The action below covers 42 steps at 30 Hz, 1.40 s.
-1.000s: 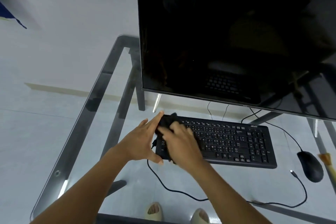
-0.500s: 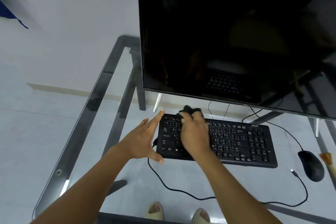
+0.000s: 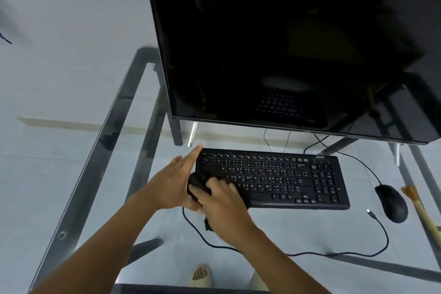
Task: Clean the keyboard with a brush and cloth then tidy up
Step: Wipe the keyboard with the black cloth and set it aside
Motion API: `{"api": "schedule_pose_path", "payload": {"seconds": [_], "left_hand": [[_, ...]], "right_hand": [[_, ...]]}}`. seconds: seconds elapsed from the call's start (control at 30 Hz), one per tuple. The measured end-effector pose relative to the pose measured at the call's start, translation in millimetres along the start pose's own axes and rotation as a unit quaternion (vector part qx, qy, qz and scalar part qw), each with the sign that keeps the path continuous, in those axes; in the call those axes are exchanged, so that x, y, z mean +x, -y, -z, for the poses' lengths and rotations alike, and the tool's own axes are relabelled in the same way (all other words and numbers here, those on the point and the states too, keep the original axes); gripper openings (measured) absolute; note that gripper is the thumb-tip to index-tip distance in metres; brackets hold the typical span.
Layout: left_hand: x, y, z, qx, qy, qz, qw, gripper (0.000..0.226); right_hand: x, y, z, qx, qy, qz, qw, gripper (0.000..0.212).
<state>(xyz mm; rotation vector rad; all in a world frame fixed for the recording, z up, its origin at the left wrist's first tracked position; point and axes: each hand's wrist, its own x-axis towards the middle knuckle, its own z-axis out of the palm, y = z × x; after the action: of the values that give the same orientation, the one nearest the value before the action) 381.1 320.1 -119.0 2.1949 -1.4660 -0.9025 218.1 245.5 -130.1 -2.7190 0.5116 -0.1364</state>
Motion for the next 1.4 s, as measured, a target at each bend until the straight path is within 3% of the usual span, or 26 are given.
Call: {"api": "schedule_pose_path", "payload": {"seconds": [0.07,0.17,0.23,0.33,0.4,0.43,0.53,0.67,0.73,0.8,0.87,0.93,1.0,1.1,1.17,1.23,1.3,1.33,1.4], "left_hand": [[-1,-3,2,0.005,0.001,0.001,1.000,0.146],[-1,-2,2,0.012,0.001,0.000,1.000,0.144],[-1,-1,1,0.016,0.002,0.001,1.000,0.144],[0,-2,0,0.018,-0.002,0.000,1.000,0.145],[1,0,0,0.023,-0.008,-0.010,1.000,0.146],[1,1,0,0.026,-0.008,-0.013,1.000,0.147],[2,1,-1,0.027,-0.005,-0.015,1.000,0.145],[4,5,-3,0.090,0.008,-0.046,0.995,0.141],[6,0,-4,0.111,0.011,-0.045,0.993,0.135],[10,-17,-7,0.110,-0.010,-0.055,0.992,0.115],[14,-40,-15,0.109,-0.045,-0.070,0.991,0.095],[23,-62,-32,0.116,-0.092,-0.063,0.987,0.083],[35,-79,-53,0.135,-0.156,-0.030,0.978,0.072],[49,-93,-79,0.138,-0.190,0.015,0.972,0.066],[55,-92,-89,0.153,-0.184,0.023,0.971,0.067],[55,-87,-94,0.171,-0.185,0.023,0.967,0.068],[57,-84,-95,0.181,-0.188,0.016,0.965,0.069],[57,-83,-96,0.184,-0.188,0.013,0.965,0.069],[57,-83,-96,0.187,-0.191,0.011,0.964,0.069]], "right_hand": [[-4,-30,13,0.026,-0.011,-0.045,0.999,0.051],[-12,-76,26,0.030,-0.135,-0.206,0.969,0.044],[-10,-66,22,0.018,-0.139,-0.251,0.958,0.048],[-8,-6,2,0.004,-0.075,-0.122,0.990,0.067],[-17,12,-4,-0.001,-0.008,-0.005,1.000,0.067],[-20,2,-1,0.001,-0.008,0.014,1.000,0.064],[-41,-53,14,0.025,-0.066,-0.084,0.994,0.054],[-59,-93,24,0.039,-0.167,-0.253,0.952,0.042],[-51,-61,14,0.020,-0.155,-0.237,0.959,0.047],[-48,-24,9,0.013,-0.098,-0.113,0.989,0.050],[-44,-32,13,0.014,-0.047,-0.082,0.995,0.038],[-55,-70,27,0.036,-0.094,-0.158,0.982,0.028],[-73,-117,47,0.018,-0.173,-0.269,0.947,0.041],[-96,-160,66,-0.002,-0.216,-0.415,0.883,0.045],[-92,-147,56,-0.025,-0.208,-0.383,0.900,0.049],[-88,-122,42,-0.037,-0.151,-0.268,0.951,0.055],[-90,-128,44,-0.074,-0.092,-0.171,0.978,0.054],[-91,-142,54,-0.081,-0.089,-0.181,0.976,0.049],[-97,-175,76,-0.055,-0.150,-0.310,0.937,0.044]]}}
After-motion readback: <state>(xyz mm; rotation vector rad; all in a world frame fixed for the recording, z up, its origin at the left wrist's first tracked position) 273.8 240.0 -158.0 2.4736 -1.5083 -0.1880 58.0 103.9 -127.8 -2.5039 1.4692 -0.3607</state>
